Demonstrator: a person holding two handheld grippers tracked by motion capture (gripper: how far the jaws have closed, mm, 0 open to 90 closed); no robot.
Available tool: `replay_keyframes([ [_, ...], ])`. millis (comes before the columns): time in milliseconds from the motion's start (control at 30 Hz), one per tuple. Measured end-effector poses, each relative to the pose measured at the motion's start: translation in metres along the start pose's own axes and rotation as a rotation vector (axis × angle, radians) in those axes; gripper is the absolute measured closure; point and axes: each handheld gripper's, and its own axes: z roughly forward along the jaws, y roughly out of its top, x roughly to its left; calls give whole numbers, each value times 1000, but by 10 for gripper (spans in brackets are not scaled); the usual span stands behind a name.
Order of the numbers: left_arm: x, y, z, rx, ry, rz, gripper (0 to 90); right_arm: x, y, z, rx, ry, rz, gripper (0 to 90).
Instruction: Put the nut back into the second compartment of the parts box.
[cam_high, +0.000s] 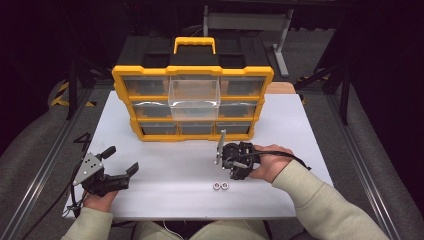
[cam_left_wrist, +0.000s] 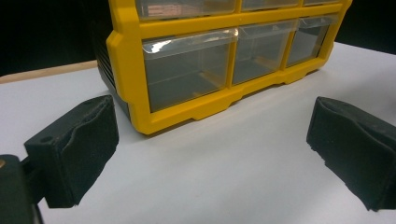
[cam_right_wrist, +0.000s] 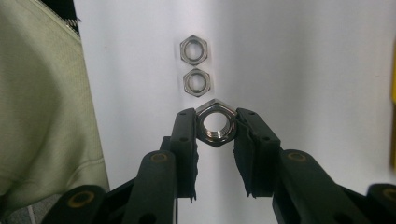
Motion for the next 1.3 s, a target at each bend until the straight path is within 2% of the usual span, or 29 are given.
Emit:
replay_keyframes([
  [67,1,0,0,-4,1,-6,31,-1,1,-4,-4,-2,-3,694],
  [300,3,0,-2,-11,1,-19,29,-5,9,-37,-15,-19,-16,694],
  [667,2,0,-3,-16,8,-5,28,-12,19,-81,-9,-54,-27,694],
  [700,2,0,-3,-16,8,-5,28,-12,19,-81,-9,-54,-27,694],
  [1033,2,0,-3,-11,10,-7,28,-17,28,-115,-24,-86,-30,695],
  [1300,2,0,-3,-5,11,-6,31,-24,38,-149,-50,-110,-30,695],
])
